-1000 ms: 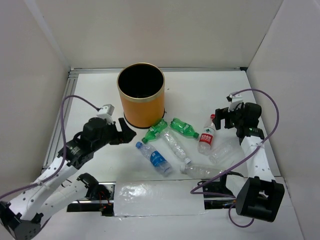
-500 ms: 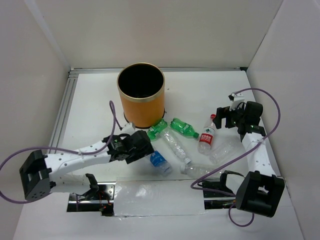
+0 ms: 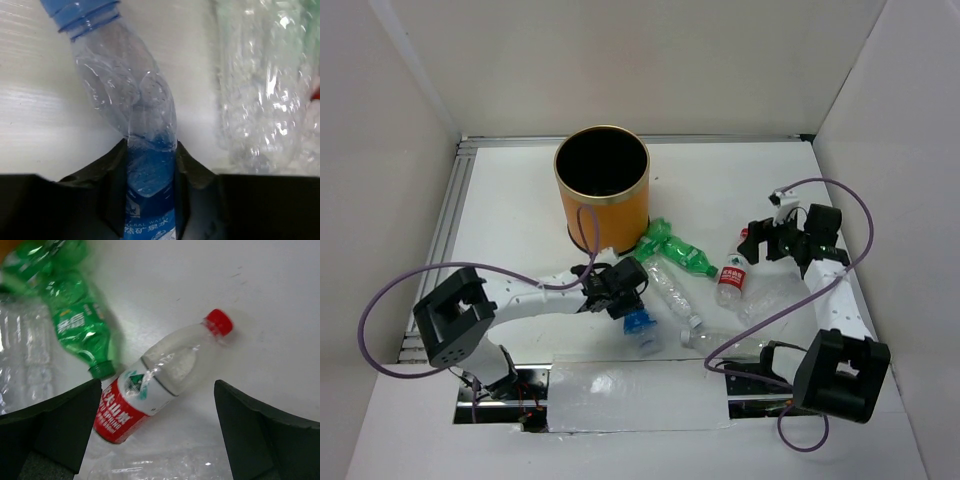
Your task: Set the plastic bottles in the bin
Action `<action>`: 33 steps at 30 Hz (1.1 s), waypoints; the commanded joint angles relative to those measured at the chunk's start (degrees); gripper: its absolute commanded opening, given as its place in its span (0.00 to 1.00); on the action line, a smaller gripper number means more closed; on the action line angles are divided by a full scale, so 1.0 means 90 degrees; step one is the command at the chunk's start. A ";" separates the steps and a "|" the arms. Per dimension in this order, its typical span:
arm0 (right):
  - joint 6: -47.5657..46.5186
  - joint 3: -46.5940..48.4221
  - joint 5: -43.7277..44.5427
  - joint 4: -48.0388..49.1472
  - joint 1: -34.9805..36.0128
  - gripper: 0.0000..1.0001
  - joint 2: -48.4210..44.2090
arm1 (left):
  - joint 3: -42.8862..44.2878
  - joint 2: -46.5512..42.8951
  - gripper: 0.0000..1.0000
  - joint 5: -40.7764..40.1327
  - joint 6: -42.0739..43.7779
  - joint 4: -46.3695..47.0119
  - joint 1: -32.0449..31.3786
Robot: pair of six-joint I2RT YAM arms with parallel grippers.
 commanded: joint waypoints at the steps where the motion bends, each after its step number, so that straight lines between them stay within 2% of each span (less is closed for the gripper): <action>1: -0.0941 0.0491 -0.1279 -0.1033 -0.0028 1.00 0.0351 | 0.0129 -0.0586 0.35 0.0025 0.0438 0.0087 -0.0217; 2: -0.1195 0.0588 -0.1630 -0.1193 0.0069 0.98 0.0431 | 0.0187 -0.0782 0.22 -0.0130 0.0681 -0.0204 -0.0334; 4: -0.1333 0.0804 -0.1741 -0.1408 0.0371 0.86 0.0616 | 0.0536 -0.1337 0.15 -0.0287 0.1102 -0.0498 -0.0645; 5: -0.1237 0.0881 -0.1547 -0.1409 0.0721 0.65 0.0675 | 0.0945 -0.1495 0.10 -0.0520 0.1597 -0.0722 -0.0899; 6: -0.1043 0.0882 -0.1313 -0.1264 0.0724 0.55 0.0676 | 0.0949 -0.1632 0.10 -0.0657 0.1882 -0.0724 -0.0902; 7: -0.0828 0.0940 -0.1040 -0.1108 0.1034 0.50 0.0763 | 0.1413 -0.1749 0.09 -0.0765 0.2204 -0.0782 -0.1085; 8: -0.0565 0.0941 -0.0738 -0.0729 0.1143 0.50 0.0918 | 0.1669 -0.1895 0.09 -0.0911 0.2517 -0.0783 -0.1087; 11: 0.0547 0.1165 0.0113 -0.0288 0.1213 0.55 0.1366 | 0.2753 -0.1897 0.09 -0.1292 0.3591 -0.0783 -0.1146; 12: 0.0986 0.1378 0.0444 -0.0286 0.1271 0.58 0.1504 | 0.3036 -0.1897 0.09 -0.1816 0.4213 -0.0783 -0.1146; 13: 0.1174 0.1487 0.0737 -0.0286 0.1358 0.66 0.1641 | 0.3600 -0.1829 0.09 -0.2111 0.4586 -0.0648 -0.1078; 14: 0.1388 0.1594 0.1078 -0.0421 0.1359 0.66 0.1865 | 0.3876 -0.1761 0.11 -0.2665 0.4938 -0.0530 -0.0990; 15: 0.1449 0.1750 0.1285 -0.0500 0.1359 0.69 0.1935 | 0.4101 -0.1606 0.13 -0.2864 0.5647 -0.0355 -0.0835; 16: 0.1517 0.1751 0.1528 -0.0501 0.1417 0.75 0.1935 | 0.4461 -0.1536 0.13 -0.2972 0.5954 -0.0141 -0.0388; 19: 0.1654 0.1751 0.2163 -0.0569 0.1476 0.87 0.1935 | 0.4649 -0.1322 0.19 -0.3315 0.6920 0.0943 0.0404; 20: 0.1654 0.1684 0.2243 -0.0569 0.1476 0.91 0.1877 | 0.4815 -0.1098 0.19 -0.3315 0.7030 0.1119 0.1016; 21: 0.1654 0.1683 0.2244 -0.0637 0.1476 1.00 0.1790 | 0.4971 -0.0941 0.19 -0.3315 0.7032 0.1199 0.1293; 23: 0.1596 0.1537 0.2312 -0.0783 0.1476 1.00 0.1712 | 0.5332 -0.0436 0.21 -0.3120 0.7099 0.1199 0.2024; 27: 0.1596 0.1371 0.2312 -0.0910 0.1408 1.00 0.1711 | 0.5559 0.0473 0.21 -0.3256 0.7275 0.1102 0.2750; 28: 0.1596 0.1303 0.2244 -0.0911 0.1408 1.00 0.1711 | 0.5559 0.0563 0.23 -0.3160 0.7276 0.1256 0.2876; 31: 0.1469 0.1302 0.2011 -0.1087 0.1349 1.00 0.1886 | 0.5373 0.0904 0.48 -0.2926 0.7081 0.1230 0.3199; 32: 0.1469 0.1302 0.2009 -0.1174 0.1349 1.00 0.1954 | 0.5460 0.1002 0.59 -0.2925 0.7080 0.1161 0.3200; 33: 0.1469 0.1302 0.2009 -0.1233 0.1349 1.00 0.2110 | 0.5461 0.1003 0.85 -0.2925 0.7080 0.1093 0.3200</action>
